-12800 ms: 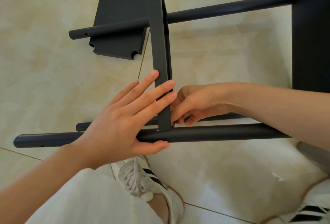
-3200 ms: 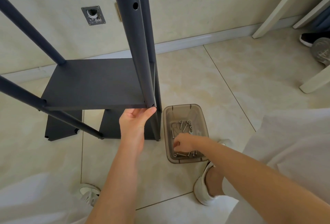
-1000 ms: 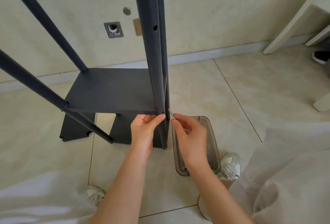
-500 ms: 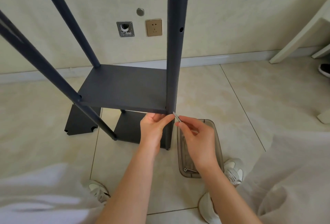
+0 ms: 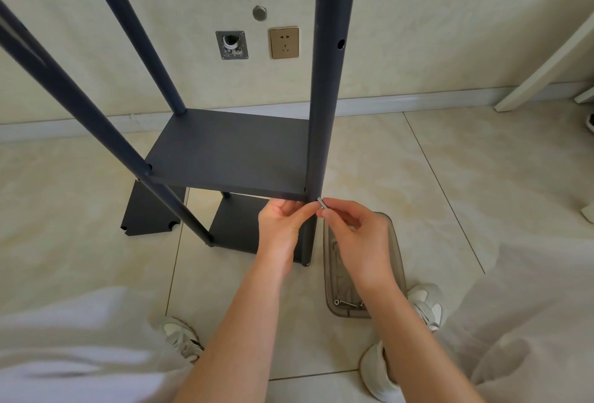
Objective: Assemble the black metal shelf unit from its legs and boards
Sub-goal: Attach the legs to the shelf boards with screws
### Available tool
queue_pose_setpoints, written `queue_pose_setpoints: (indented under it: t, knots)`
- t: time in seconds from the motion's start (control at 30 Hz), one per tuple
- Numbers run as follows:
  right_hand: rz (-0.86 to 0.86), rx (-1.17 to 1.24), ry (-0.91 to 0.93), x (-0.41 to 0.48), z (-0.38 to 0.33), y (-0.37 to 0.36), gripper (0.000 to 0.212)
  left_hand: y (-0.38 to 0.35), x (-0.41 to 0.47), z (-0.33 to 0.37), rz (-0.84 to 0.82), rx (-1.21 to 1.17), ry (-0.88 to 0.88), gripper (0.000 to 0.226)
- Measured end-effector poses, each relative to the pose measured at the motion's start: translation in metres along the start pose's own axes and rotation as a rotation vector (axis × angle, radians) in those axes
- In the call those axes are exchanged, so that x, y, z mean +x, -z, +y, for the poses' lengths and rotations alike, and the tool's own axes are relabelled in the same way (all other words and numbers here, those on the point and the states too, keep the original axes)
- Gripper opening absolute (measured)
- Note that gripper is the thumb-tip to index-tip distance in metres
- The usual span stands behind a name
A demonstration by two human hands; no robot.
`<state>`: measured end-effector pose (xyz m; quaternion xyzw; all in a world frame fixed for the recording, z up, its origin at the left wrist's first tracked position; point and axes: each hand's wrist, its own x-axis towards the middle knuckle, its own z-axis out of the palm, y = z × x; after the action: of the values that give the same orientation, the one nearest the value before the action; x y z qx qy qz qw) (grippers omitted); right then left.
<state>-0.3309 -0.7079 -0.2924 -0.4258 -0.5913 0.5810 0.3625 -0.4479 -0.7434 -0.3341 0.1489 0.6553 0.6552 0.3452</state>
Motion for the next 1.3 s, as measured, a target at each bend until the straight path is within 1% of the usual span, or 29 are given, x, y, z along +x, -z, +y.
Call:
queue_pose_setpoints:
  t: [0.33,0.6,0.83,0.97,1.1,1.3]
  knots:
    - [-0.003,0.016,-0.012,0.007,-0.001,-0.002,0.013,0.001,-0.002,-0.001,-0.060,-0.094,-0.007,0.021]
    - [0.006,-0.080,0.049,0.010,0.001,-0.001,0.016,0.001,0.000,-0.002,-0.046,-0.063,0.007,0.021]
    - [0.034,-0.072,0.056,0.008,0.003,-0.003,0.021,0.002,0.000,-0.003,-0.050,-0.072,0.000,0.020]
    - [0.052,-0.079,0.051,0.008,0.003,-0.004,0.017,0.002,0.000,-0.004,-0.045,-0.058,0.000,0.021]
    - [0.032,-0.093,0.041,0.012,0.003,-0.002,0.010,0.002,0.000,-0.003,-0.048,-0.054,0.001,0.021]
    - [-0.012,-0.081,0.022,0.017,0.004,0.000,0.011,0.003,0.000,-0.002,-0.050,-0.062,0.006,0.020]
